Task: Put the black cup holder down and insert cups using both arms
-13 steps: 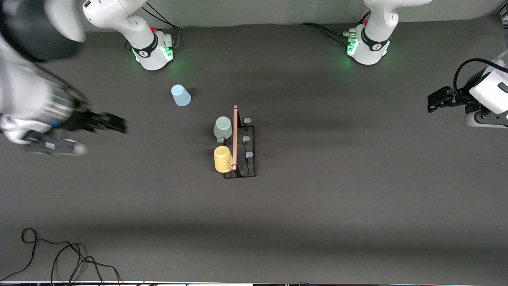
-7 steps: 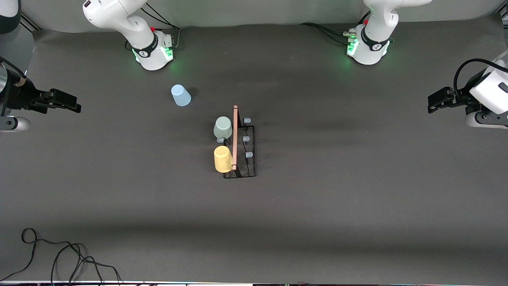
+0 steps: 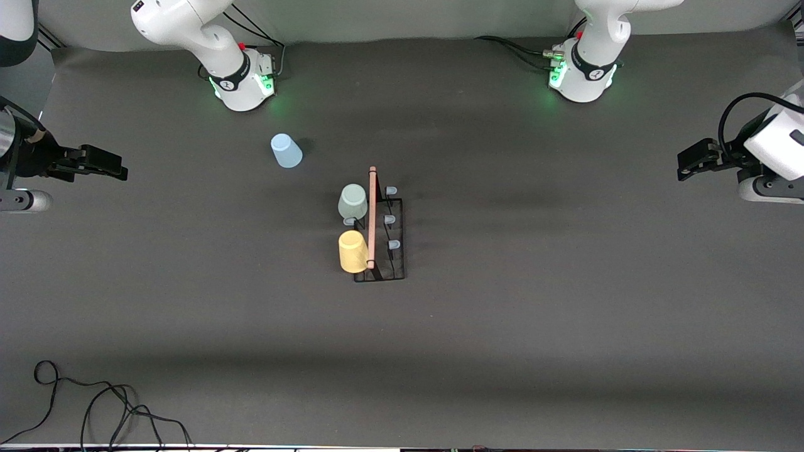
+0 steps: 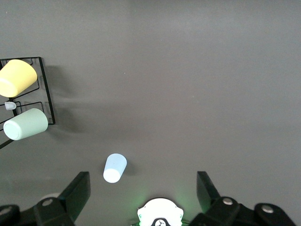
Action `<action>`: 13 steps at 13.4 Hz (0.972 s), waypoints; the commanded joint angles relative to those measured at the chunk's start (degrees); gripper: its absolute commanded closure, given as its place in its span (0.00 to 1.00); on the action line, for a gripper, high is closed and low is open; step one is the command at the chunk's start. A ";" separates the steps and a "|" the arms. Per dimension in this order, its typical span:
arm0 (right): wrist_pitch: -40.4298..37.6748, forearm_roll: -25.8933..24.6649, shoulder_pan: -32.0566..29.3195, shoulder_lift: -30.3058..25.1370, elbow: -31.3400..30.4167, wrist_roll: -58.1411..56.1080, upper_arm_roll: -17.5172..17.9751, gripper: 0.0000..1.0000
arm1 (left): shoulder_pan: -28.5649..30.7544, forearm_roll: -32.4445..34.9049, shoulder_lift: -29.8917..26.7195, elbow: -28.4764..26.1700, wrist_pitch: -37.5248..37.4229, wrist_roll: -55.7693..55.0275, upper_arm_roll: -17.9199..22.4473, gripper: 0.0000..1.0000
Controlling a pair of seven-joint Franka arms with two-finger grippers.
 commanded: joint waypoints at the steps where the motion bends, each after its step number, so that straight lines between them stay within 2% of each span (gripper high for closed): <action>1: -0.30 -0.47 -6.00 -0.45 -0.07 -2.15 4.69 0.00 | -0.14 0.04 -0.55 0.14 0.19 0.44 0.38 0.00; 2: -0.39 -0.64 -11.60 -0.80 -0.15 -2.67 10.38 0.00 | -0.22 0.04 -0.55 0.05 0.28 0.44 0.38 0.00; 4: -0.48 -1.25 -20.58 -1.42 -0.15 -2.77 19.62 0.00 | -0.58 0.04 -0.64 0.05 0.54 0.35 0.38 0.00; 6: 0.04 -5.62 -28.24 -3.86 -2.59 -3.72 29.72 0.00 | -0.58 -0.05 -0.99 -0.04 0.63 -0.35 0.30 0.00; 7: 1.18 -7.65 -30.88 -5.53 -5.14 -4.17 33.08 0.00 | -0.58 -0.13 -1.08 0.05 0.63 -0.53 0.30 0.00; 8: 2.58 -8.11 -32.04 -7.03 -7.08 -4.17 34.68 0.00 | -0.58 -0.13 -1.60 0.05 0.63 -0.70 0.30 0.00; 13: 3.92 -7.94 -33.02 -7.05 -7.36 -5.14 34.78 0.00 | -0.49 -0.22 -1.78 -0.04 0.45 -2.63 0.30 0.00</action>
